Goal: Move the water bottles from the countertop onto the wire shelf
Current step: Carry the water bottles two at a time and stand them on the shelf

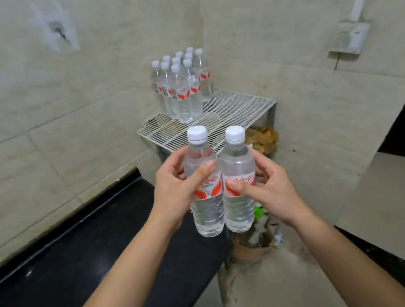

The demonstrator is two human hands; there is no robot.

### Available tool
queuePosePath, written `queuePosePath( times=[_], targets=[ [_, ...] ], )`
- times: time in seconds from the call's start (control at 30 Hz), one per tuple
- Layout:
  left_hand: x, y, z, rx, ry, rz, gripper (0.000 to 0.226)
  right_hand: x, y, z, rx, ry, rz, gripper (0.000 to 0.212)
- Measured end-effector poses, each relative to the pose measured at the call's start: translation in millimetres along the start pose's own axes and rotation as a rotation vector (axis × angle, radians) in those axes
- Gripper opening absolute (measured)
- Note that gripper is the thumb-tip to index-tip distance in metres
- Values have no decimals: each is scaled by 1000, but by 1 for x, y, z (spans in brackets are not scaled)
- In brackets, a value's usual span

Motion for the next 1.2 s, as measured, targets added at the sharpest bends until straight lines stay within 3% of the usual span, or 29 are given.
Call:
queuePosePath(
  times=[0.37, 0.5, 0.63, 0.87, 1.2],
  targets=[
    [-46, -33, 208, -164, 13, 9, 29, 56, -27, 207, 21, 70, -103, 82],
    [-59, -55, 259, -166, 20, 93, 52, 71, -12, 254, -3, 36, -97, 89],
    [-66, -79, 295, -139, 41, 102, 50, 82, 2, 299, -10, -12, -119, 90],
    [-84, -121, 361, -120, 213, 144, 38, 109, 28, 405, 79, -249, -193, 81],
    [-123, -172, 416, -78, 437, 345, 44, 146, 80, 525, 2, -625, -112, 75]
  ],
)
Point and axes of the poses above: each hand's wrist, its own z-axis towards the middle knuckle, its own x-axis out of the back of the hand, y = z × x, the point moved 2 cm from there along z, towards the middle knuckle, and after that the axes turned 5 degrees about -x, right-handed, at the moved point
